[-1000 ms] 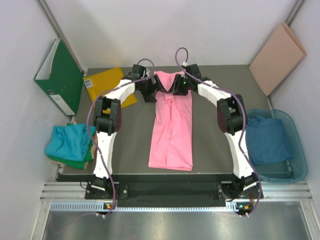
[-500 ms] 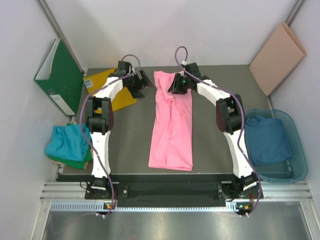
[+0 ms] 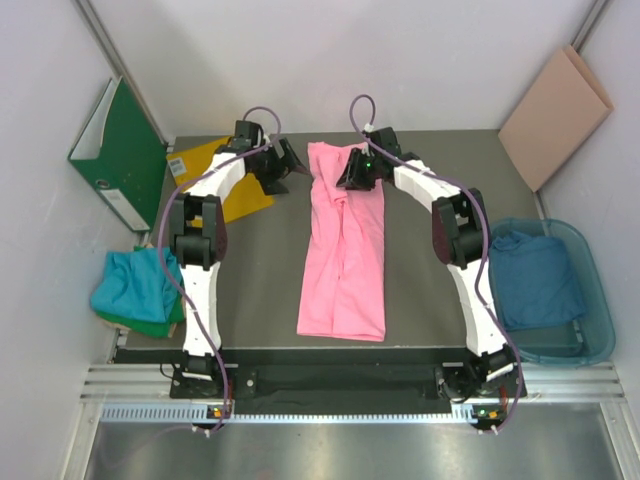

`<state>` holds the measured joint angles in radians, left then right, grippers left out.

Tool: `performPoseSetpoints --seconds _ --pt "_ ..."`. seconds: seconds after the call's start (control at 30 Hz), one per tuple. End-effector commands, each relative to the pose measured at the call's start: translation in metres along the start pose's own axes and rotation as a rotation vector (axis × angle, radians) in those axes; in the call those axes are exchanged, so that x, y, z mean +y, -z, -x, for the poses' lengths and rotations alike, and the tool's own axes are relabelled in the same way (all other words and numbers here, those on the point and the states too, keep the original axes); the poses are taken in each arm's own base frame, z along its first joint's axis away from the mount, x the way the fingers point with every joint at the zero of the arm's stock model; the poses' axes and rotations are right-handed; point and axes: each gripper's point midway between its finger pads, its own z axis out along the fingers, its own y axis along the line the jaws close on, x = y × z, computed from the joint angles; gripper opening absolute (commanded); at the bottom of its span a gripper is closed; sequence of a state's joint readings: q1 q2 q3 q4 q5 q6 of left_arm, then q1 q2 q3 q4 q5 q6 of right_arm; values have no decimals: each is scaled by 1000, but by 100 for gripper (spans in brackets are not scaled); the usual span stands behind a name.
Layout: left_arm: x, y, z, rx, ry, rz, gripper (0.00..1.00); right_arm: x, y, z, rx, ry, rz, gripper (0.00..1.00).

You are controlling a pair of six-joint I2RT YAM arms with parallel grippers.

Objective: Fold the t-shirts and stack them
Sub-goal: Rotate the tshirt 90 degrees

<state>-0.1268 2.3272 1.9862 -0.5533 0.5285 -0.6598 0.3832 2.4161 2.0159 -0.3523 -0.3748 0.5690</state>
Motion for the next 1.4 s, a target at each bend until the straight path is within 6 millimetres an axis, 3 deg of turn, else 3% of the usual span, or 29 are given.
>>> performPoseSetpoints --seconds 0.0,0.27,0.43,0.6,0.87,0.97,1.1,1.2,1.27,1.37 --pt "-23 26 12 -42 -50 -37 98 -3 0 3 -15 14 -2 38" --pt "-17 34 19 -49 -59 -31 98 -10 -11 -5 3 -17 -5 37" --pt "-11 36 23 -56 -47 -25 99 -4 -14 -5 6 -6 23 28" --pt "-10 37 23 -56 -43 -22 99 10 -9 4 -18 44 50 5" --pt "-3 36 19 -49 -35 -6 99 60 29 34 -145 136 111 2" --pt "0 34 16 -42 -31 -2 99 85 38 39 -166 176 156 3" --pt "3 32 15 -36 -27 3 99 114 29 31 -143 223 216 3" --pt "3 33 15 -38 -33 5 99 127 15 18 -95 247 249 4" --pt "3 33 14 -35 -35 7 99 123 11 8 -63 231 220 4" --pt "5 33 14 -31 -34 9 99 98 15 13 -97 145 146 38"
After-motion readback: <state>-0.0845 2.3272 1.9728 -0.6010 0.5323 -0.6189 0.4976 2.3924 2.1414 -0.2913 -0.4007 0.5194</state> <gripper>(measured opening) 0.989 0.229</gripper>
